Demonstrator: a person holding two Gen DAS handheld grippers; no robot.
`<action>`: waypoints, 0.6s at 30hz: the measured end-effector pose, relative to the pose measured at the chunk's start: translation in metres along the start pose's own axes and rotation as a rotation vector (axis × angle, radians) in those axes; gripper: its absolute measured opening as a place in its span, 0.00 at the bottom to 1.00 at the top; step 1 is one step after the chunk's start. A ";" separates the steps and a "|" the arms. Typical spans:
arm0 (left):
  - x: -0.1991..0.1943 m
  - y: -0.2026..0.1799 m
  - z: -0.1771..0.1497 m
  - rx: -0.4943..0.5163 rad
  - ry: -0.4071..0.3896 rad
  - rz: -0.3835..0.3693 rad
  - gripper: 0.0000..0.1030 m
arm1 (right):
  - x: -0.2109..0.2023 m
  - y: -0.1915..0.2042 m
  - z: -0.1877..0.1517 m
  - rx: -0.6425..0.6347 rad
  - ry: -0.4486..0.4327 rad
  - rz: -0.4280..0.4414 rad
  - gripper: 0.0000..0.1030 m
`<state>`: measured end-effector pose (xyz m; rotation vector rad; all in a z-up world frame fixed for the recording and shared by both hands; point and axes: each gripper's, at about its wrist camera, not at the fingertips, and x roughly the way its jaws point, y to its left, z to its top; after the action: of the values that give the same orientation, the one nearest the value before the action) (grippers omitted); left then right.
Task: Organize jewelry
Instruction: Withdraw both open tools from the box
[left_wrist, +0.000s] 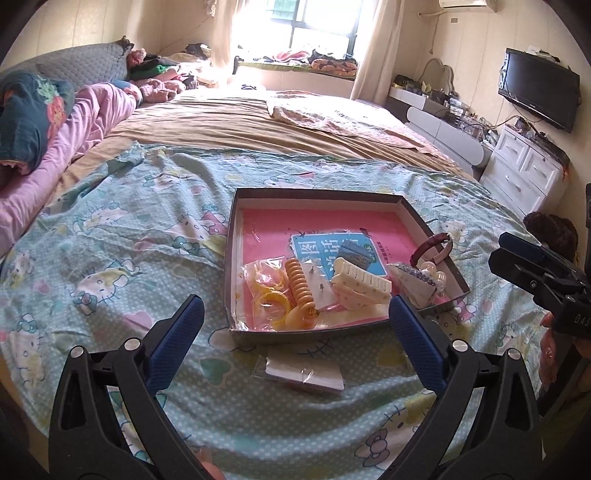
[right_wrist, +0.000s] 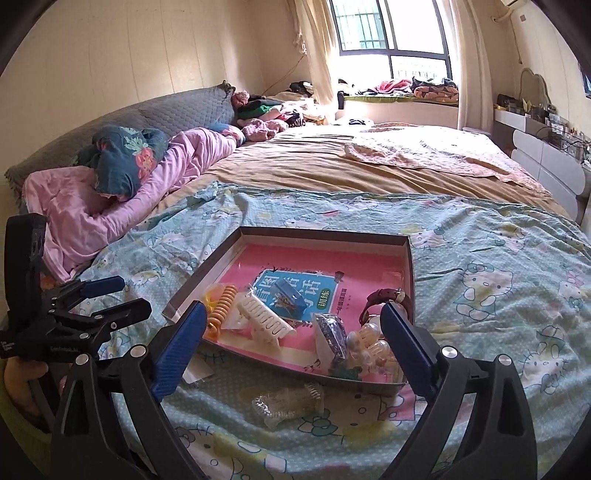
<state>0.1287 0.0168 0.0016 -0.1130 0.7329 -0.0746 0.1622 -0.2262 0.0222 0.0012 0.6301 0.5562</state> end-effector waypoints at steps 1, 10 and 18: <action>-0.001 0.000 -0.002 0.004 0.002 0.002 0.91 | -0.002 0.000 -0.002 0.000 0.001 0.001 0.91; -0.011 0.003 -0.018 0.008 0.022 0.012 0.91 | -0.009 0.004 -0.019 -0.012 0.028 -0.003 0.91; -0.003 0.003 -0.034 0.020 0.081 0.014 0.91 | -0.004 0.007 -0.039 -0.028 0.083 -0.004 0.91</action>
<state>0.1033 0.0175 -0.0221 -0.0857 0.8141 -0.0732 0.1344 -0.2287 -0.0064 -0.0494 0.7025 0.5631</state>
